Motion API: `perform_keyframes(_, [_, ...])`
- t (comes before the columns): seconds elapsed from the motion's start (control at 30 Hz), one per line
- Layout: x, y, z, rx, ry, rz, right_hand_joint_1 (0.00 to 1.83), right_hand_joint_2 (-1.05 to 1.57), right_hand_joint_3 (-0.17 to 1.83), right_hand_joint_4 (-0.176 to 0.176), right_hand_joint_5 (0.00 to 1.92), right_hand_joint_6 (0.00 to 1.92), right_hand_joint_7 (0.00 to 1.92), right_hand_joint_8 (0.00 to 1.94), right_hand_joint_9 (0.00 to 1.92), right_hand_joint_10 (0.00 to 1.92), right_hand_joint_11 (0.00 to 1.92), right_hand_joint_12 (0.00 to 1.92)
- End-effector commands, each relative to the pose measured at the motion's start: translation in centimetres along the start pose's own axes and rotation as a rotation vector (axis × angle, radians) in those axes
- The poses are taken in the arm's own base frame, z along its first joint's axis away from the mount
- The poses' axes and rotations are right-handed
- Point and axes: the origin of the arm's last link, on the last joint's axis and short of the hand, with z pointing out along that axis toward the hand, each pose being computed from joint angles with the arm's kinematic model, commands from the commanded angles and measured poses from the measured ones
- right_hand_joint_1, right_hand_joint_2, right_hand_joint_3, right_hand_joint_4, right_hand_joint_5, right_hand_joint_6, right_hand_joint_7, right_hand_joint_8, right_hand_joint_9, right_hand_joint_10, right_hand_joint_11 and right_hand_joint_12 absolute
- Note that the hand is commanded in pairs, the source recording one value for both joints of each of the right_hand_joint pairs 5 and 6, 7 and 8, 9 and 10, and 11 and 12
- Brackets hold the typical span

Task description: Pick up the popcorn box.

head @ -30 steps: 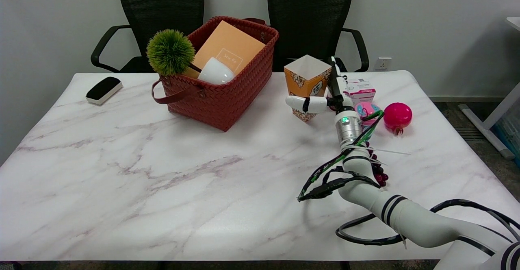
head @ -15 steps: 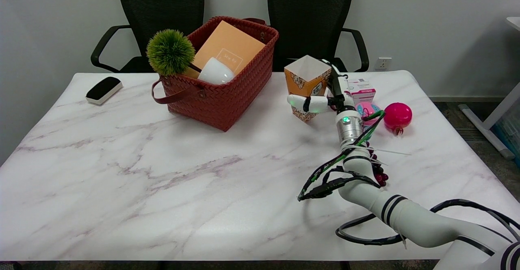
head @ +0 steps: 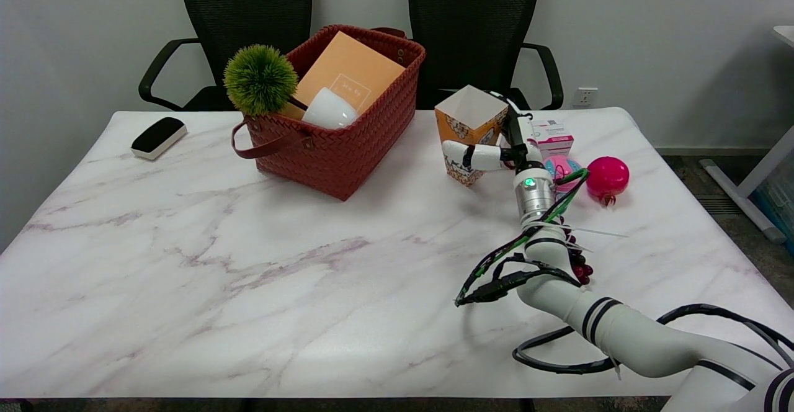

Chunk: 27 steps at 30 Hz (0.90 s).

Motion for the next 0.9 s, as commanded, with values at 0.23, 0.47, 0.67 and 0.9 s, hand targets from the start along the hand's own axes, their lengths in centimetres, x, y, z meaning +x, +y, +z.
perform_keyframes(0.23, [0.2, -0.2, 0.1, 0.012, 0.018, 0.003, 1.23, 0.31, 0.59, 0.0, 0.44, 0.44, 0.6, 0.6, 0.56, 0.56, 0.37, 0.37])
perform_keyframes(0.47, [0.1, -0.8, 0.2, 0.032, 0.028, 0.011, 1.21, 0.43, 0.61, 0.0, 0.62, 0.62, 0.68, 0.68, 0.59, 0.59, 0.42, 0.42])
perform_keyframes(0.67, [-0.1, -0.9, 0.2, 0.035, 0.025, 0.013, 1.19, 0.53, 0.62, 0.0, 0.71, 0.71, 0.86, 0.86, 0.71, 0.71, 0.53, 0.53])
perform_keyframes(0.9, [-0.2, -1.3, 0.2, 0.047, 0.022, 0.018, 1.19, 0.56, 0.62, 0.0, 0.74, 0.74, 0.9, 0.9, 0.78, 0.78, 0.6, 0.6])
